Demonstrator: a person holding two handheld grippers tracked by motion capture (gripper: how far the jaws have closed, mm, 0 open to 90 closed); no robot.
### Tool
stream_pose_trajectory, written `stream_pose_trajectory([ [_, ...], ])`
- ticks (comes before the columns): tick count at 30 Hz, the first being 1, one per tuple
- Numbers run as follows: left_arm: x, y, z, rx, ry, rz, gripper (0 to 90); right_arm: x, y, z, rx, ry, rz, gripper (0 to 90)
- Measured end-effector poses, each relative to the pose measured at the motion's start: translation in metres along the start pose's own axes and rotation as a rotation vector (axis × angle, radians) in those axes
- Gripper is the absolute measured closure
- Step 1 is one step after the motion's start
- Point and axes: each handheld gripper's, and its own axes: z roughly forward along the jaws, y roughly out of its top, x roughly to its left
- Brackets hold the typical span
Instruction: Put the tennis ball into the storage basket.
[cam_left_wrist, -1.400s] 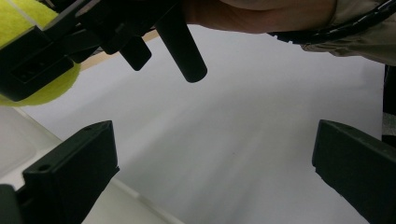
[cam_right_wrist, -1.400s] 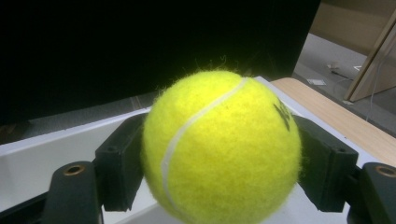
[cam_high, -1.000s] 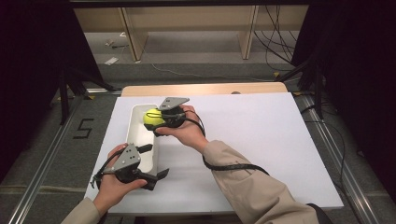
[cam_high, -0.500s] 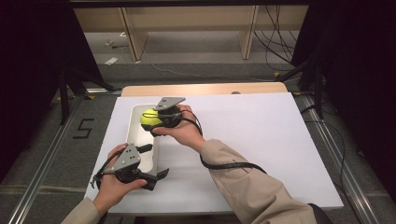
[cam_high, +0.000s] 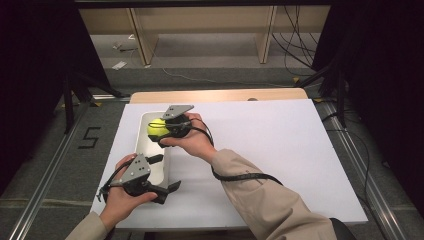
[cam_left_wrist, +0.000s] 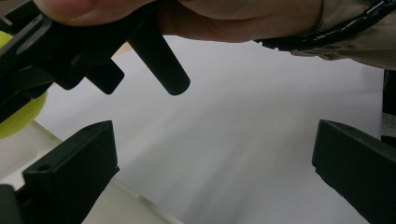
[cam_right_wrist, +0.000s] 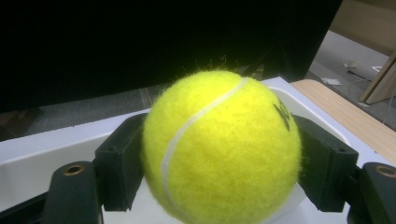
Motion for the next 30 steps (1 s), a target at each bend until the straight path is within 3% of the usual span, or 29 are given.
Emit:
stream_pose_trajectory([
  [30,0.0,0.0,0.0,-0.002,-0.002,0.001,0.0,0.004,0.001,0.012,0.022,0.024,-0.004,26.9],
])
